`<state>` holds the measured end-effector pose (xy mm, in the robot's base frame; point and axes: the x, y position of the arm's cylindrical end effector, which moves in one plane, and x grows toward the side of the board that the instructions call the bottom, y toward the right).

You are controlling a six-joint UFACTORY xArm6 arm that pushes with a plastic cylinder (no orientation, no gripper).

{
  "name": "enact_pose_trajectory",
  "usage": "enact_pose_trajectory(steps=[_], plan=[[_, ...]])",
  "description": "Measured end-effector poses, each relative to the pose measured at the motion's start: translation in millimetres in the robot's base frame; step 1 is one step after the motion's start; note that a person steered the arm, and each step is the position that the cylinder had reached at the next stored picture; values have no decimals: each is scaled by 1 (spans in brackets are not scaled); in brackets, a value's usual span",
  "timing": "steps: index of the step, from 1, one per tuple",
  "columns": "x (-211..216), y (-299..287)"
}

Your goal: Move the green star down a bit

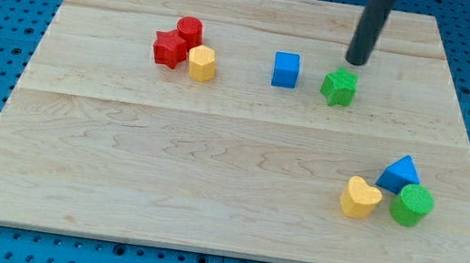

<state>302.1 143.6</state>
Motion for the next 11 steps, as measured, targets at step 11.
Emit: enact_pose_trajectory(steps=[11], plan=[[92,-33]])
